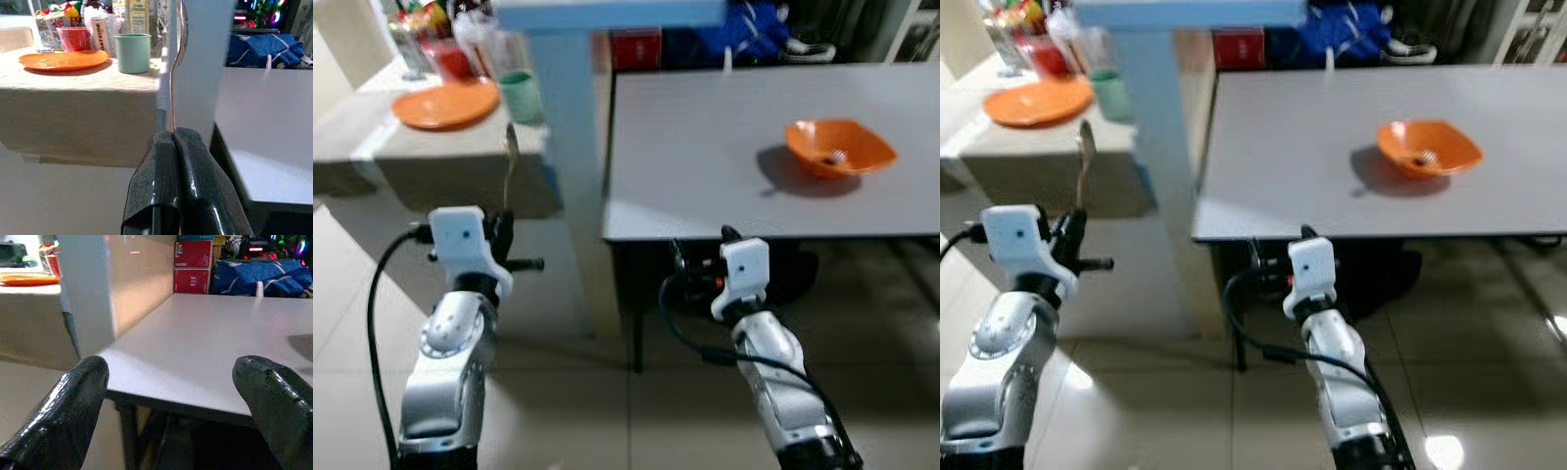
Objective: Setting the table
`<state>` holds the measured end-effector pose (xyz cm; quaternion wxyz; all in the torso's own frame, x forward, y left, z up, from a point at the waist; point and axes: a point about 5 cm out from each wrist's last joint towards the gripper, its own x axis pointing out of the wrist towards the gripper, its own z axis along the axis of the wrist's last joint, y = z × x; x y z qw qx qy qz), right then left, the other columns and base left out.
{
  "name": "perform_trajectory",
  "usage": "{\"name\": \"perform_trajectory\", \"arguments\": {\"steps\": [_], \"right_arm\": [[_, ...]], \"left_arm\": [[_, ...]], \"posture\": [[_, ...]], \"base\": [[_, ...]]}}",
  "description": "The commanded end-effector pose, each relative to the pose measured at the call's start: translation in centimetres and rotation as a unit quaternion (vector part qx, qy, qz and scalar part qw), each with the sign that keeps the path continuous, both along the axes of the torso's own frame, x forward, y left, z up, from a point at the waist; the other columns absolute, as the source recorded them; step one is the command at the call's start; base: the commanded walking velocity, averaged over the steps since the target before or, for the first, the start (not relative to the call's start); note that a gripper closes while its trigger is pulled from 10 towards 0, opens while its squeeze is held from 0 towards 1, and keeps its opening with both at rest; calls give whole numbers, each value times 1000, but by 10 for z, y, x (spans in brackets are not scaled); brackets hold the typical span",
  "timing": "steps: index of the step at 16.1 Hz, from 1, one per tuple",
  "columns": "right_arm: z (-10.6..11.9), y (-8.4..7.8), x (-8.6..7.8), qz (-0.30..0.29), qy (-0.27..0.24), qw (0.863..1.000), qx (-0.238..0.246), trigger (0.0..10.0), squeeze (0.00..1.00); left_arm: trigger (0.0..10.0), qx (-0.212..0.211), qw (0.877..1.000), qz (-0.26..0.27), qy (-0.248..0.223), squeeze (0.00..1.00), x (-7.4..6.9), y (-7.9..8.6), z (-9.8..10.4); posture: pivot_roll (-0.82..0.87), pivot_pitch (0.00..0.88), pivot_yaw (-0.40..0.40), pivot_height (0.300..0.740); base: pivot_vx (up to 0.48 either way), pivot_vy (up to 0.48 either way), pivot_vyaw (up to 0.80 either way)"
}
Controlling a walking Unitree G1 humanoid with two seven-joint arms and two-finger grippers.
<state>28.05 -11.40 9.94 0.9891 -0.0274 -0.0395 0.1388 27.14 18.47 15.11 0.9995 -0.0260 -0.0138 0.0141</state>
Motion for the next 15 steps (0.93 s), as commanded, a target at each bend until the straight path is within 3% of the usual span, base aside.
{"name": "perform_trajectory", "arguments": {"steps": [1, 9, 15], "right_arm": [[3, -2, 1, -5, -9, 1000, -3, 10000, 0], [4, -2, -1, -6, -12, 1000, -3, 10000, 0], [3, -2, -2, -7, -11, 1000, -2, 10000, 0]], "left_arm": [[4118, 3, 1000, -3, -4, 129, 2, -2, 3], [4196, 7, 1000, -2, -3, 141, 7, -2, 4], [3961, 12, 1000, 2, -2, 149, 9, 0, 4]], "posture": [[-108, 0, 109, 740], [-114, 0, 113, 740], [-115, 0, 117, 740]], "base": [[0, -461, 0], [0, -445, 0], [286, -381, 0]]}}
